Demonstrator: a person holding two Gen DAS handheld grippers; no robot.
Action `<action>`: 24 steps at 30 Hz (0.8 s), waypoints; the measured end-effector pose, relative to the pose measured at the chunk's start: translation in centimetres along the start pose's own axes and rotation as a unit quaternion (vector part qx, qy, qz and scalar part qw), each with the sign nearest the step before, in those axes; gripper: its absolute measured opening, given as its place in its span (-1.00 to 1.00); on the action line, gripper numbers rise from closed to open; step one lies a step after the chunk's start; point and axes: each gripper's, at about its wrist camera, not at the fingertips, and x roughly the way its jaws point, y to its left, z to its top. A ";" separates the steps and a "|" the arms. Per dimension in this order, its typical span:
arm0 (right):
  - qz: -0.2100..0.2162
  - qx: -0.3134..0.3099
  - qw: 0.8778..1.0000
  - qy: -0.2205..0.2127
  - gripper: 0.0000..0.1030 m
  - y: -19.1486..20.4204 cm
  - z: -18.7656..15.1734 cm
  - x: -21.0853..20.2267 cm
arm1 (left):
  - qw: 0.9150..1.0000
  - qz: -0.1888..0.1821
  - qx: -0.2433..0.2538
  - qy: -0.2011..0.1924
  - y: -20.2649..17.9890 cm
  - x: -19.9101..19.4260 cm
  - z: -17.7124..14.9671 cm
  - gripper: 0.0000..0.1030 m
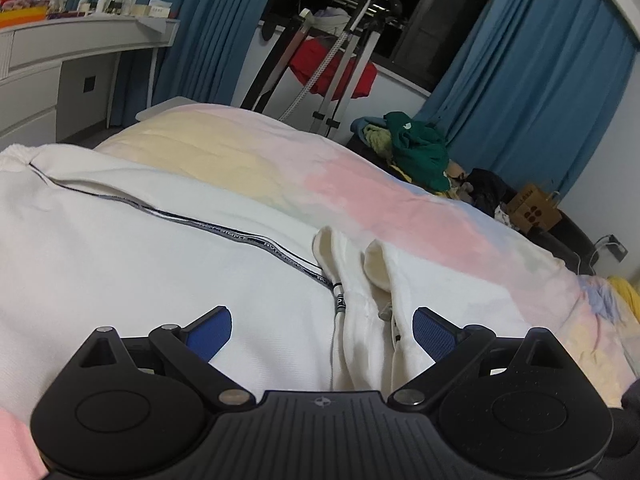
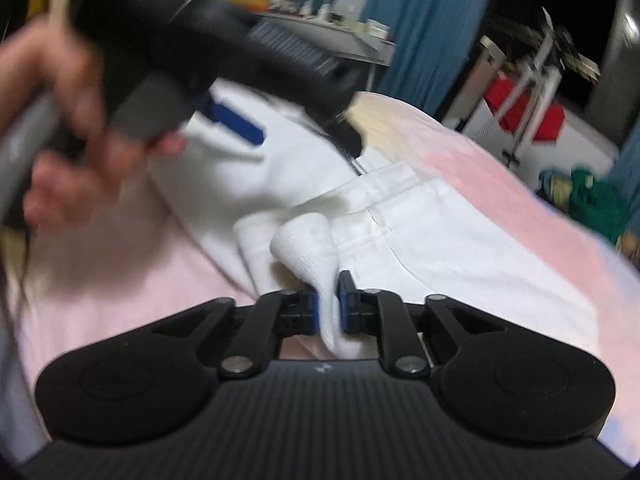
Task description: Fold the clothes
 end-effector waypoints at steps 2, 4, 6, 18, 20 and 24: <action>0.020 0.050 0.999 0.000 -0.06 -0.8 0.3 -1.5 | 1.000 0.000 0.007 -0.003 -0.2 -0.2 0.1 0.90; 0.030 0.088 0.996 -0.011 0.24 -2.0 0.5 -2.8 | 1.000 0.010 0.023 -0.010 -0.6 -0.5 0.3 0.90; 0.027 0.134 0.990 -0.025 0.27 -3.3 0.6 -4.4 | 0.999 0.023 0.041 -0.019 -0.9 -1.0 0.5 0.91; -0.113 0.268 0.957 0.006 0.42 -8.8 -2.2 -5.2 | 0.991 0.018 0.131 -0.004 -2.1 -2.5 -0.8 0.94; -0.115 0.287 0.951 0.008 0.42 -9.2 -2.2 -4.6 | 0.992 0.022 0.121 0.006 -2.0 -2.1 -1.0 0.94; -0.119 0.307 0.944 -0.012 0.42 -9.2 -2.6 -5.1 | 0.992 0.018 0.123 0.014 -2.7 -1.9 -1.5 0.94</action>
